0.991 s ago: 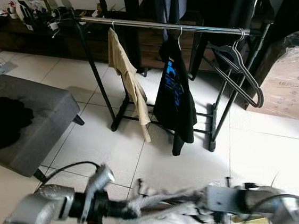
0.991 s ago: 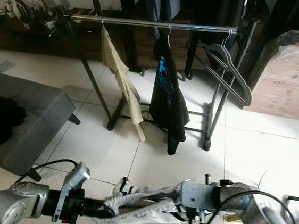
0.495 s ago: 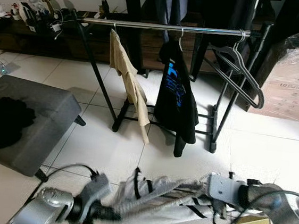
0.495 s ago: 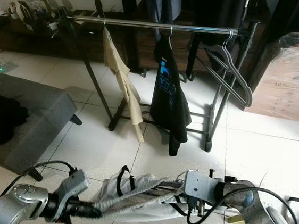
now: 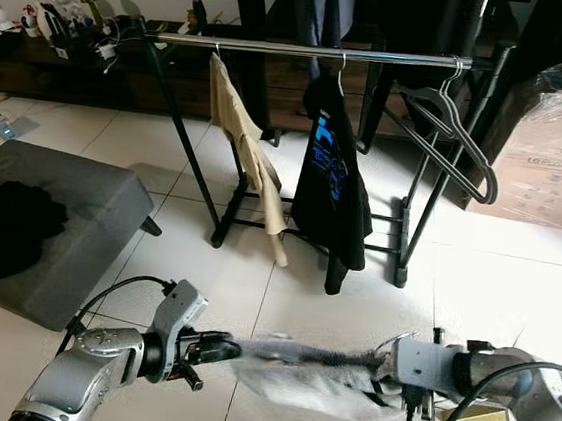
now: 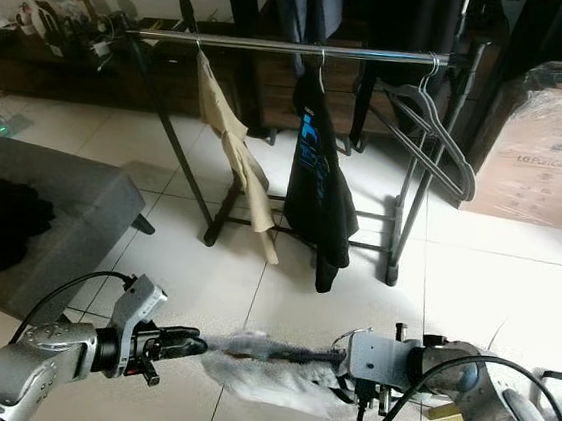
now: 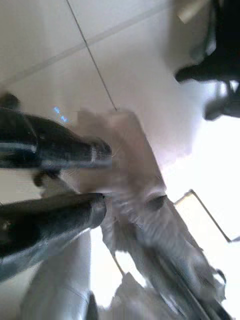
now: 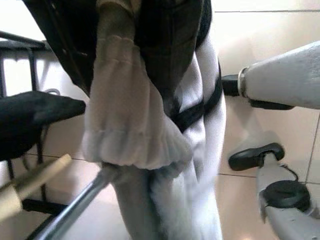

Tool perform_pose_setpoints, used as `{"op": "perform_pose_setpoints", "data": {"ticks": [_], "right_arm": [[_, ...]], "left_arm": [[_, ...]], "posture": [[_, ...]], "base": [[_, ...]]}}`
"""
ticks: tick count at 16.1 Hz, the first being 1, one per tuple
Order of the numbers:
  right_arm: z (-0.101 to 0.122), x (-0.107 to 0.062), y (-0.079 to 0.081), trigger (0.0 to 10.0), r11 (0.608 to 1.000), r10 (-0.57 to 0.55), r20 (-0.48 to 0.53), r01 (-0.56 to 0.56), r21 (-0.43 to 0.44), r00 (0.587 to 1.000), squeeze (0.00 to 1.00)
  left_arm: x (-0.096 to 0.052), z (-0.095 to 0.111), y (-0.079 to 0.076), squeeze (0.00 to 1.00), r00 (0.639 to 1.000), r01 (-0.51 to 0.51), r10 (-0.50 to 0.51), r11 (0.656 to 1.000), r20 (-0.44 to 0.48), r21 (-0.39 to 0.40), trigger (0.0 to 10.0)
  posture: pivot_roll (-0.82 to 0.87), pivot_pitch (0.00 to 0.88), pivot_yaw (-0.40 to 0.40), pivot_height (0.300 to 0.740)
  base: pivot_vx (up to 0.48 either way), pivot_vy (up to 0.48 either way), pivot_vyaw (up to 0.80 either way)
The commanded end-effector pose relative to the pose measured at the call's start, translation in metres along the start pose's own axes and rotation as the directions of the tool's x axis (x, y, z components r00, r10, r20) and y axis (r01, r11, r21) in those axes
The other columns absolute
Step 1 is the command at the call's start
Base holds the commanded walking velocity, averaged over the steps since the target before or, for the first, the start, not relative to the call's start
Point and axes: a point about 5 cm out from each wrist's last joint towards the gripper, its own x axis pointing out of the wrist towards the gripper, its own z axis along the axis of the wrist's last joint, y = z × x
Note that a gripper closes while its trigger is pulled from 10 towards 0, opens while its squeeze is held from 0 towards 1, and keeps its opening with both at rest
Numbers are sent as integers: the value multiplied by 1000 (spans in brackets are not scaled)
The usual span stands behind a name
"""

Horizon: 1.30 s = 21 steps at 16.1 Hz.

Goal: Hang hanger

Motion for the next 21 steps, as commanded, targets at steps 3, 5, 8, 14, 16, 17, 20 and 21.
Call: {"op": "perform_pose_setpoints", "data": {"ticks": [3,5,8,14,16,17,20,21], "right_arm": [[5,6,6,0,1000,21,23,-21,-4,1000,0],[5,8,6,0,1000,17,20,-17,-4,1000,0],[12,13,5,0,1000,-6,52,4,24,999,0],[51,20,8,0,993,119,209,-119,-14,971,0],[63,19,12,0,984,175,240,-165,-62,955,0],[67,19,13,0,982,187,242,-173,-76,952,0],[73,20,17,0,977,209,249,-192,-92,946,0],[74,20,18,0,976,213,250,-195,-96,944,0]], "left_arm": [[-6,10,-6,1000,994,80,-77,996,71,-34,10000],[-8,26,-11,1000,977,149,-132,985,170,-92,10000],[-9,16,-19,1000,980,186,-186,982,75,3,10000],[7,9,-36,0,960,279,-274,943,-49,183,10000],[12,14,-38,1000,944,329,-328,920,-41,214,10000],[15,16,-41,1000,934,356,-353,903,-55,241,10000],[28,16,-41,0,932,361,-343,871,-114,332,10000],[29,15,-42,0,926,376,-356,866,-122,328,10000]], "posture": [[-134,203,112,740],[-133,199,110,740],[-135,192,111,740],[-133,166,109,740],[-139,159,109,740],[-142,155,110,740],[-151,146,115,740],[-152,144,115,740]], "base": [[0,0,0],[0,0,0],[0,0,0],[0,0,0],[0,0,0],[0,0,0],[0,0,0],[0,0,0]]}}
